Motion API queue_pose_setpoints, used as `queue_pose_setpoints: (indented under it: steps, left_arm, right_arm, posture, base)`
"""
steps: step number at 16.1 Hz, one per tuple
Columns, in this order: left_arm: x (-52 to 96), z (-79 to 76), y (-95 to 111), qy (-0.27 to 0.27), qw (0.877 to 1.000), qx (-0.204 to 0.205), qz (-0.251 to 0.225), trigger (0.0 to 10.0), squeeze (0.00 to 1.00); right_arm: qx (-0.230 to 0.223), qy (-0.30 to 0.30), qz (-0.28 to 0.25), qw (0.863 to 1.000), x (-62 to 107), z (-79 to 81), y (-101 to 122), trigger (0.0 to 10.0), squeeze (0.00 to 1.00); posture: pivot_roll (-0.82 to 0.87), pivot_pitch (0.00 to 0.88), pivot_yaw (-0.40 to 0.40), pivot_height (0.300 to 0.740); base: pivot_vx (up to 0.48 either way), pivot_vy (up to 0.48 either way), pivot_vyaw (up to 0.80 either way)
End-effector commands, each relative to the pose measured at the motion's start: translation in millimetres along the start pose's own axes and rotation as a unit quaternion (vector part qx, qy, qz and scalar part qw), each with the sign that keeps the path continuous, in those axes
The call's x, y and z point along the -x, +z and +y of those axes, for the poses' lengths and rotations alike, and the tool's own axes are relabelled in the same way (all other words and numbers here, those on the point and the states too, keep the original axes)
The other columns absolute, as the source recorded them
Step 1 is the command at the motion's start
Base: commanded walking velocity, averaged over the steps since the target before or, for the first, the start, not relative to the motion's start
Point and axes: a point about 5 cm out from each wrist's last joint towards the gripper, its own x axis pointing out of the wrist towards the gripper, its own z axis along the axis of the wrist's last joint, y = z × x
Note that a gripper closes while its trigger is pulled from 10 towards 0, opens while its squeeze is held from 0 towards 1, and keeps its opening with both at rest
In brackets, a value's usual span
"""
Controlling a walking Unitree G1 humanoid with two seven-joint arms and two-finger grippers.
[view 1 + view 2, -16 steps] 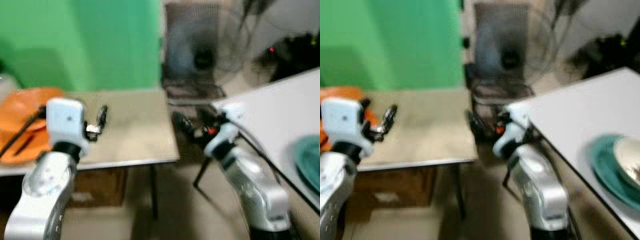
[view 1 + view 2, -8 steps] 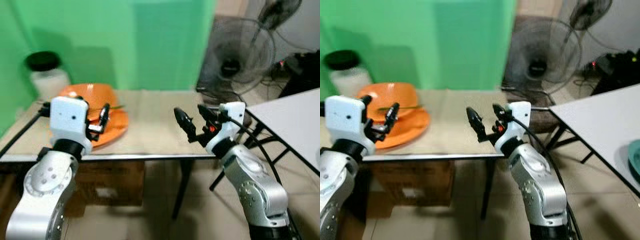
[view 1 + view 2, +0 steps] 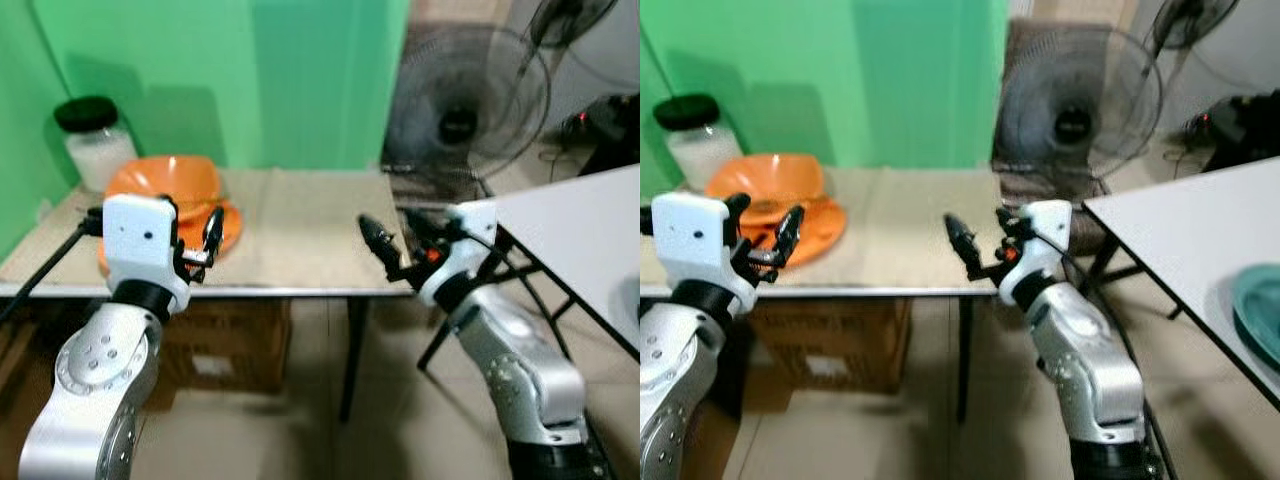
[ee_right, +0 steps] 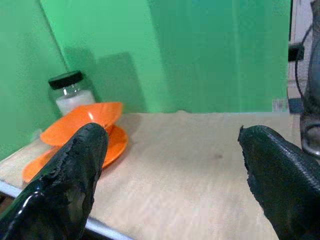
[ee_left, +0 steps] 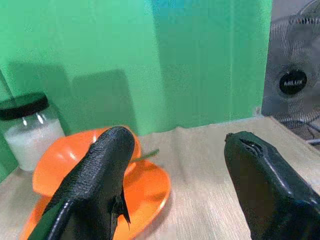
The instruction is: Setting the table
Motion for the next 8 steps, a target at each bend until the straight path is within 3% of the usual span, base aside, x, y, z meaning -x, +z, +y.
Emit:
queue_pose_setpoints:
  steps: [1, 2, 3, 8]
  left_arm:
    - [-0.5, 6.5, -2.1, 0.016, 1.0, -0.01, 0.006, 10.0, 0.0]
    - [0.2, 7.2, -2.0, 0.016, 1.0, -0.01, 0.005, 10.0, 0.0]
    - [1.2, 7.8, -1.8, 0.016, 1.0, -0.009, 0.003, 10.0, 0.0]
    - [1.1, 8.6, -2.9, 0.014, 1.0, -0.01, 0.005, 10.0, 0.0]
  right_arm:
    - [-0.003, 0.033, 0.012, 0.999, -5.2, 10.5, -2.5, 10.0, 1.0]
    - [0.002, 0.041, 0.018, 0.999, -6.1, 12.8, -3.6, 10.0, 1.0]
    - [0.004, 0.049, 0.021, 0.999, -7.4, 15.2, -4.2, 10.0, 1.0]
    - [0.006, 0.061, 0.023, 0.998, -11.3, 19.4, -4.9, 10.0, 1.0]
  posture:
    - [0.05, 0.0, -0.023, 0.74]
    - [0.05, 0.0, -0.023, 0.74]
    - [0.05, 0.0, -0.025, 0.74]
    - [0.06, 0.0, -0.026, 0.74]
  base:
    - [0.0, 0.0, 0.0]
    - [0.0, 0.0, 0.0]
    - [0.0, 0.0, 0.8]
    - [0.332, 0.0, 0.8]
